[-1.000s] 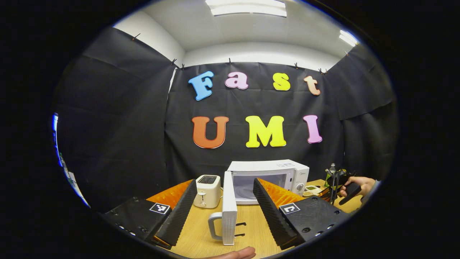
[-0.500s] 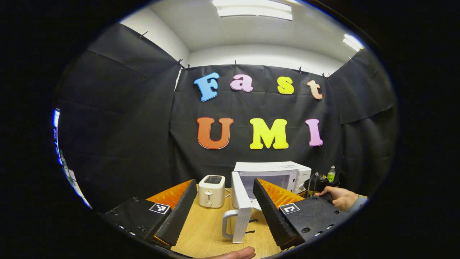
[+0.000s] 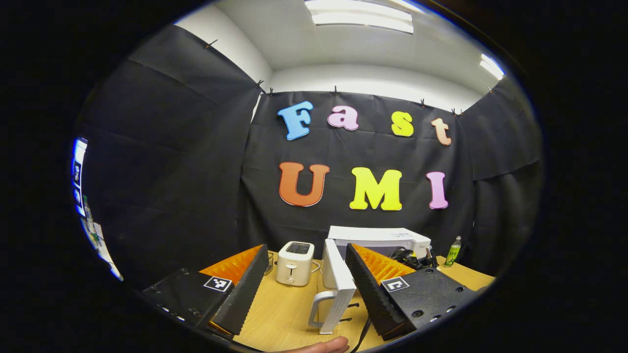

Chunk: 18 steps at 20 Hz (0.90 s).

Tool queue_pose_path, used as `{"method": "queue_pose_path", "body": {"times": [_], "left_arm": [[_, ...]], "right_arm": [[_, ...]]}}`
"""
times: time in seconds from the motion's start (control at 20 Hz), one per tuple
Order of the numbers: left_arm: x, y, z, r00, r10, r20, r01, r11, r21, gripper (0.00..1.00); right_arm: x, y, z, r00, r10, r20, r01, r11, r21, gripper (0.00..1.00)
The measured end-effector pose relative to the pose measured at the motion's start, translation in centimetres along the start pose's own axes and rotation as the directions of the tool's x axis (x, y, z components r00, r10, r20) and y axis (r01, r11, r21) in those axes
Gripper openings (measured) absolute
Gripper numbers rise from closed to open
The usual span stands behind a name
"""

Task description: Open the microwave oven with the left hand, put the food in, and close the microwave oven.

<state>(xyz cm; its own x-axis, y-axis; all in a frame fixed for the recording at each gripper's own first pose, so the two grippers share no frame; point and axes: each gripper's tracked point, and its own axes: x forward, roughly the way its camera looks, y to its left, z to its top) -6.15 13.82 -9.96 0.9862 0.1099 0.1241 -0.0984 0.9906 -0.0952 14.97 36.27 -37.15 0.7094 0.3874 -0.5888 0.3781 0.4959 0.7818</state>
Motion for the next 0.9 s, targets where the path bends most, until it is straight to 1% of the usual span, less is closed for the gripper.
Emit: {"method": "queue_pose_path", "body": {"times": [0.05,0.1,0.15,0.25,0.3,0.35,0.4,0.5,0.6,0.7,0.8,0.9], "left_arm": [[0.2,-0.2,-0.1,1.0,-0.001,0.0,0.001,1.0,0.014,0.94],[0.4,-0.5,-0.4,1.0,-0.006,-0.004,0.006,1.0,0.025,0.94],[0.6,-0.7,-0.8,1.0,-0.004,-0.01,0.004,1.0,0.029,0.94],[0.8,-1.0,-1.0,1.0,-0.005,-0.025,0.006,1.0,0.011,0.94],[1.0,-1.3,-1.1,1.0,-0.012,-0.029,0.012,1.0,-0.005,0.94],[1.1,-1.5,-1.2,0.999,-0.017,-0.029,0.017,1.0,-0.016,0.94],[1.4,-1.6,-1.2,1.0,-0.018,-0.025,0.017,1.0,-0.022,0.94],[2.1,-1.6,-1.7,0.999,-0.018,-0.032,0.018,1.0,-0.005,0.94],[2.9,-1.4,-2.3,0.999,-0.001,-0.041,0.002,1.0,0.025,0.95],[3.3,-1.8,-2.4,0.999,0.001,-0.049,0.001,0.999,0.044,0.94],[3.7,-2.5,-2.5,0.998,-0.016,-0.053,0.018,0.999,0.048,0.94],[4.0,-2.6,-2.7,0.998,-0.018,-0.057,0.021,0.998,0.053,0.94]], "right_arm": [[0.7,0.3,0.5,0.999,0.002,0.032,-0.003,1.0,0.029,0.0],[1.4,0.4,1.2,0.998,-0.001,0.064,-0.002,0.999,0.051,0.04],[2.0,0.5,1.9,0.994,-0.008,0.106,0.001,0.998,0.065,0.04],[3.3,0.7,2.9,0.988,-0.017,0.154,0.005,0.997,0.079,0.04],[3.9,1.1,3.4,0.985,-0.011,0.173,-0.002,0.997,0.073,0.04],[4.8,1.3,3.8,0.983,0.001,0.183,-0.015,0.997,0.072,0.0],[5.7,1.5,4.1,0.983,0.014,0.185,-0.027,0.997,0.073,0.04],[7.3,1.7,4.2,0.985,0.033,0.169,-0.045,0.997,0.068,0.05],[8.3,1.6,4.5,0.983,0.044,0.178,-0.055,0.997,0.057,0.05],[8.8,1.3,4.7,0.981,0.047,0.191,-0.063,0.995,0.078,0.07],[9.2,1.5,5.1,0.975,0.077,0.209,-0.109,0.983,0.145,0.07],[9.7,1.7,5.3,0.969,0.098,0.228,-0.134,0.98,0.147,0.07]]}}
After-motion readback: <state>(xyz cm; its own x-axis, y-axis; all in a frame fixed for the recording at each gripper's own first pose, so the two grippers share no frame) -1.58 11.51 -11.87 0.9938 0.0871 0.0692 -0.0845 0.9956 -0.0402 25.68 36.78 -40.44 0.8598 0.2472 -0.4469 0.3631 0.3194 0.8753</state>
